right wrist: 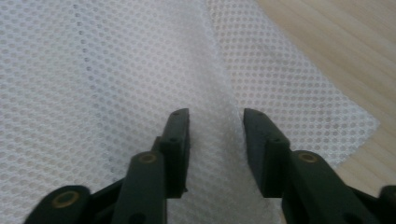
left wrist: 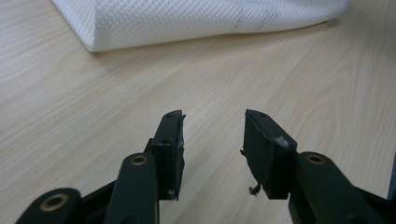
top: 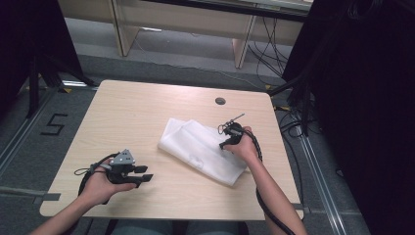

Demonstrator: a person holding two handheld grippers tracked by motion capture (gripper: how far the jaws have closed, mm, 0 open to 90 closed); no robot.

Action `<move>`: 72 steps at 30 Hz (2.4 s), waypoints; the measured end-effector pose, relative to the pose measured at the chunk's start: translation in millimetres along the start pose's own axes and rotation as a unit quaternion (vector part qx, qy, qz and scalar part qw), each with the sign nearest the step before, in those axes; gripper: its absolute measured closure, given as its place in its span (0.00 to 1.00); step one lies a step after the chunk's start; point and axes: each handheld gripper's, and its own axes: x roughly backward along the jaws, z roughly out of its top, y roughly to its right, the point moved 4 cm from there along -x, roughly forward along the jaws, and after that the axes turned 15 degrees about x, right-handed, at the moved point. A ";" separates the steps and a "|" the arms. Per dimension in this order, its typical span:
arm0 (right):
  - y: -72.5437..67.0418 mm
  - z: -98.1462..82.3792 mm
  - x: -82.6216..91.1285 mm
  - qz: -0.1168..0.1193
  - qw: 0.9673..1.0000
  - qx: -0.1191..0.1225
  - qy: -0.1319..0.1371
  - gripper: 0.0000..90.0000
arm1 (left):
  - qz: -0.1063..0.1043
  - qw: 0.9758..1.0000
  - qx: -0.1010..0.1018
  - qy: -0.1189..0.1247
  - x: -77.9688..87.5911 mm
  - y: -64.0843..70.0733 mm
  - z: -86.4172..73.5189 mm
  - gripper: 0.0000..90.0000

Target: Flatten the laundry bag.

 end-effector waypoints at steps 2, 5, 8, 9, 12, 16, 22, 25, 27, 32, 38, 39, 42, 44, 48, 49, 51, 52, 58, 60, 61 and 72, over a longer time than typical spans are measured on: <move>-2.1 1.7 -0.3 0.002 1.000 0.002 -0.005 0.80 | -0.001 1.000 0.001 0.000 0.0 0.3 -0.2 0.64; -4.6 2.9 0.1 0.005 1.000 0.007 -0.012 0.86 | -0.001 1.000 0.002 0.000 0.2 0.3 -0.3 0.64; -9.4 5.7 0.4 0.008 1.000 0.022 -0.018 0.96 | 0.000 1.000 0.004 0.000 0.1 -0.4 -0.7 0.64; -10.0 6.3 0.6 0.009 0.999 0.022 -0.023 0.97 | 0.000 1.000 0.013 0.000 -0.1 0.2 -1.2 0.64; -9.9 7.5 0.8 0.006 0.999 0.020 -0.026 0.99 | -0.003 1.000 0.013 0.001 0.0 0.4 -0.8 0.64; -9.5 11.9 6.4 -0.001 1.000 0.017 -0.022 0.99 | -0.005 1.000 0.009 0.005 -0.2 -0.1 -0.3 0.64; -9.1 21.6 24.5 -0.017 1.000 0.023 -0.006 0.99 | -0.003 1.000 0.018 -0.001 -0.6 0.6 -1.6 0.64; -11.6 27.7 37.9 -0.022 0.999 0.029 0.003 0.99 | -0.007 1.000 0.020 0.002 -1.1 0.9 -1.3 0.64; -14.4 33.0 49.0 -0.032 0.998 0.042 0.019 0.99 | -0.010 1.000 0.015 0.001 -0.5 0.1 -0.4 0.64; -22.4 38.2 65.8 -0.040 0.997 0.057 0.039 0.99 | -0.003 1.000 0.017 0.005 0.0 -0.4 -0.2 0.64; -31.1 40.9 79.9 -0.046 0.994 0.078 0.053 0.99 | -0.009 1.000 0.013 0.003 -0.7 -0.2 -0.2 0.64; -35.8 41.8 86.2 -0.047 0.994 0.083 0.058 0.99 | -0.008 1.000 0.010 0.006 -1.3 -0.3 -0.2 0.64; -43.8 42.7 94.2 -0.045 0.993 0.090 0.065 0.99 | -0.007 1.000 0.011 0.004 -1.2 -0.1 -0.5 0.65; -47.4 43.2 99.9 -0.051 0.991 0.105 0.070 0.99 | -0.002 1.000 0.014 0.007 -1.5 0.5 -0.9 0.65; -54.6 43.7 106.6 -0.045 0.989 0.116 0.079 0.99 | -0.002 1.000 0.005 0.002 -1.1 0.0 -0.6 0.66; -59.1 43.0 110.8 -0.049 0.987 0.129 0.081 0.99 | -0.007 1.000 0.005 0.007 -2.2 0.1 -0.9 0.66; -64.3 41.9 114.1 -0.046 0.987 0.132 0.083 0.99 | -0.006 1.000 0.003 0.007 -2.7 0.3 -1.2 0.66; -66.7 42.1 112.8 -0.063 0.984 0.130 0.100 0.99 | -0.006 1.000 0.003 0.007 -2.7 0.3 -1.2 0.66; -77.1 38.1 121.7 -0.045 0.984 0.144 0.095 0.99 | -0.006 1.000 0.002 0.000 -2.1 0.1 -1.4 0.66; -79.2 37.4 122.5 -0.054 0.983 0.143 0.097 0.99 | -0.006 1.000 0.003 -0.001 -2.0 0.0 -1.5 0.66; -83.8 36.4 123.4 -0.054 0.983 0.142 0.104 0.99 | -0.007 1.000 0.005 0.001 -2.4 0.4 -1.5 0.66; -97.3 31.0 130.4 -0.036 0.980 0.167 0.104 0.99 | -0.005 1.000 0.003 -0.001 -2.0 0.1 -1.5 0.66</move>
